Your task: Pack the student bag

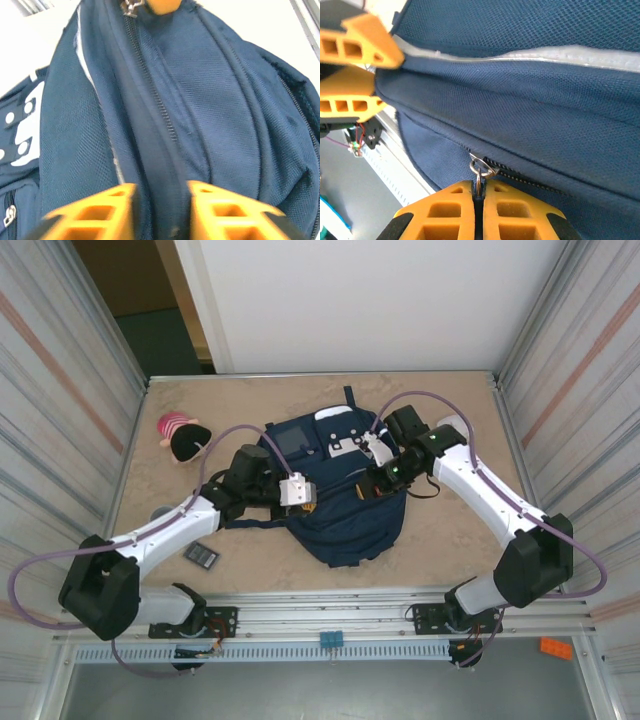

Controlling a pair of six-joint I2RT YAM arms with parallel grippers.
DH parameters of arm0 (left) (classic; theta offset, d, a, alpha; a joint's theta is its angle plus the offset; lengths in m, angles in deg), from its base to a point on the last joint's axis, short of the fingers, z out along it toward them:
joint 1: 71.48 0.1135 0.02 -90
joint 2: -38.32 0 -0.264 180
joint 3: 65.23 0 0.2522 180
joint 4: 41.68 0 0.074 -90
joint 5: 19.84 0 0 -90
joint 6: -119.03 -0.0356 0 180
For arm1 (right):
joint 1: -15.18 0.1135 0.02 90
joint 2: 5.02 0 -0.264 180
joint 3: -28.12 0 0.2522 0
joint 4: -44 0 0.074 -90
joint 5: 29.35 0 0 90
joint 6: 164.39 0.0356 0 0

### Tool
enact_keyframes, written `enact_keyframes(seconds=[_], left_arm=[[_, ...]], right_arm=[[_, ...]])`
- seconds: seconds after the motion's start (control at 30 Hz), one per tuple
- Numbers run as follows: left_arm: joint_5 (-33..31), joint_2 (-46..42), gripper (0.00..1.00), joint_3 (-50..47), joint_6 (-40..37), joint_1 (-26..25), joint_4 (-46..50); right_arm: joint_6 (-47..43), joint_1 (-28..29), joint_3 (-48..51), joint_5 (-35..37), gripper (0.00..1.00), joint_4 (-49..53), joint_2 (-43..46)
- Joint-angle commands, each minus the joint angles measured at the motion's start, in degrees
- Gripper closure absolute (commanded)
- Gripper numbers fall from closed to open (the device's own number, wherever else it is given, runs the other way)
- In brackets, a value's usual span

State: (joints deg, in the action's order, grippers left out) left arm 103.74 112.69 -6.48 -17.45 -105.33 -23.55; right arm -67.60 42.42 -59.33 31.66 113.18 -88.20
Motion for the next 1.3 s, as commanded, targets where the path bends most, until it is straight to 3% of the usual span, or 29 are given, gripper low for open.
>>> enact_keyframes(seconds=[0.0, 0.07, 0.2, 0.3, 0.43, 0.5, 0.63, 0.73, 0.87, 1.17, 1.27], left_arm=[[-0.62, -1.16, 0.9, 1.5, 4.2, -0.06, -3.88], [-2.21, -1.76, 1.0, 1.77, 7.04, -1.53, -4.03], [-6.66, -2.43, 1.0, 0.48, 11.69, -5.66, -9.46], [-6.83, -2.03, 1.0, 0.42, 14.96, -5.79, -13.02], [-5.31, -1.67, 1.0, 1.8, 13.84, -5.79, -11.69], [-4.96, -1.95, 1.0, 1.79, 11.98, -5.71, -10.25], [-1.19, -3.66, 1.0, -0.1, 10.0, -3.3, -9.35], [3.14, -5.07, 1.0, -1.67, 9.13, -1.22, -9.55], [6.82, -5.47, 1.0, -2.43, 8.62, -0.26, -9.46], [10.94, -4.07, 1.0, -2.19, 6.71, -0.18, -9.94], [11.78, -3.74, 1.0, -1.81, 4.27, -0.18, -7.83]], right_arm=[[0.01, -0.87, -2.71, 3.44, 1.0, 2.26, -0.35], [1.72, -0.17, -3.04, 2.79, 1.0, 2.17, -0.67], [7.39, 5.89, -3.09, 0.29, 1.0, -1.42, 0.4], [15.19, 10.65, -1.06, -3.78, 1.0, -7.44, 1.34], [21.88, 14.1, 3.27, -3.4, 0.99, -15.42, 2.25], [23.2, 13.43, 4.63, -2.21, 0.93, -16.65, 2.76], [27.39, 8.67, 7.75, -1.91, 0.6, -18.65, 7.21], [33.95, 2.99, 13.67, -5.18, 0.47, -24.95, 12.63], [44.54, -1.79, 21.19, -7.17, 0.44, -35.12, 17.27], [57.07, -2.19, 26.19, -3.5, 0.46, -44.95, 17.06], [59.73, -2.03, 27.6, -2.66, 0.51, -49.93, 16.37]])
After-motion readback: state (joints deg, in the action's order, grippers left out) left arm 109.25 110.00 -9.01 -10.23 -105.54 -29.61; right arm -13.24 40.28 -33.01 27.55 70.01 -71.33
